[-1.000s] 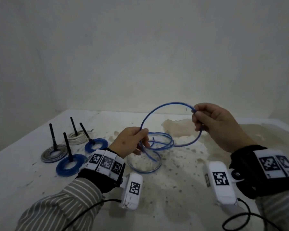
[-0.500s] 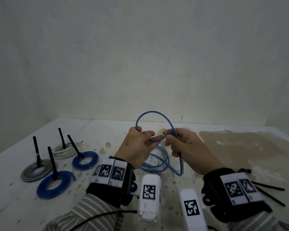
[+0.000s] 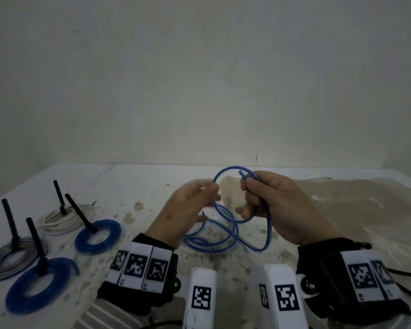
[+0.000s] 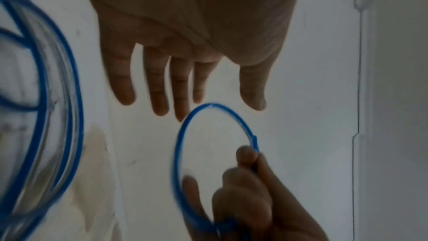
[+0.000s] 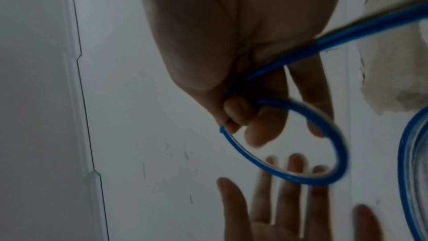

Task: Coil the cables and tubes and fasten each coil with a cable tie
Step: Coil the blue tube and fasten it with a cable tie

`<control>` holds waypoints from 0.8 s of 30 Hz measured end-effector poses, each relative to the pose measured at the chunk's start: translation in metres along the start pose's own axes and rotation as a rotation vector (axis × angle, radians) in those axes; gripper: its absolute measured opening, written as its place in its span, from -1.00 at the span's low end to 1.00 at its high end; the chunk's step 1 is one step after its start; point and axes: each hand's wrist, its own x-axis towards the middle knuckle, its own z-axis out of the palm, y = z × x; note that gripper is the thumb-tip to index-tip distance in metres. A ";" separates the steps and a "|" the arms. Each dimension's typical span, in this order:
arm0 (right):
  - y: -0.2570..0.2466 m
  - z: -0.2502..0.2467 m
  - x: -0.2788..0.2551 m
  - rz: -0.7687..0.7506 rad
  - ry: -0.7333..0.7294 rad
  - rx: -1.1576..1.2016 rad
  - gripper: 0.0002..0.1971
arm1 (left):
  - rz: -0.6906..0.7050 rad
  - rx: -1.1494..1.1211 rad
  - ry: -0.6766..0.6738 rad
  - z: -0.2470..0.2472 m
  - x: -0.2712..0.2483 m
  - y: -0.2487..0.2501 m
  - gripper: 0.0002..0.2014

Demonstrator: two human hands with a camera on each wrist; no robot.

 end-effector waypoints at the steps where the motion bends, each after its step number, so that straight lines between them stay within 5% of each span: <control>1: 0.001 0.001 0.000 0.015 -0.026 -0.059 -0.78 | 0.077 0.003 0.005 -0.006 0.001 0.002 -0.63; 3: 0.003 0.003 0.000 0.048 -0.075 -0.186 -0.75 | 0.216 0.065 -0.038 -0.015 0.001 0.007 -0.57; 6: 0.004 0.006 -0.002 0.092 -0.147 -0.222 -0.75 | 0.283 0.250 -0.051 -0.016 -0.002 0.013 -0.83; 12: 0.002 0.008 -0.004 0.016 -0.096 -0.275 -0.94 | 0.219 0.376 -0.122 -0.012 -0.005 0.015 -0.92; 24: -0.001 -0.004 -0.001 -0.109 0.058 -0.424 -0.88 | 0.141 0.609 -0.195 -0.012 -0.009 0.020 -0.89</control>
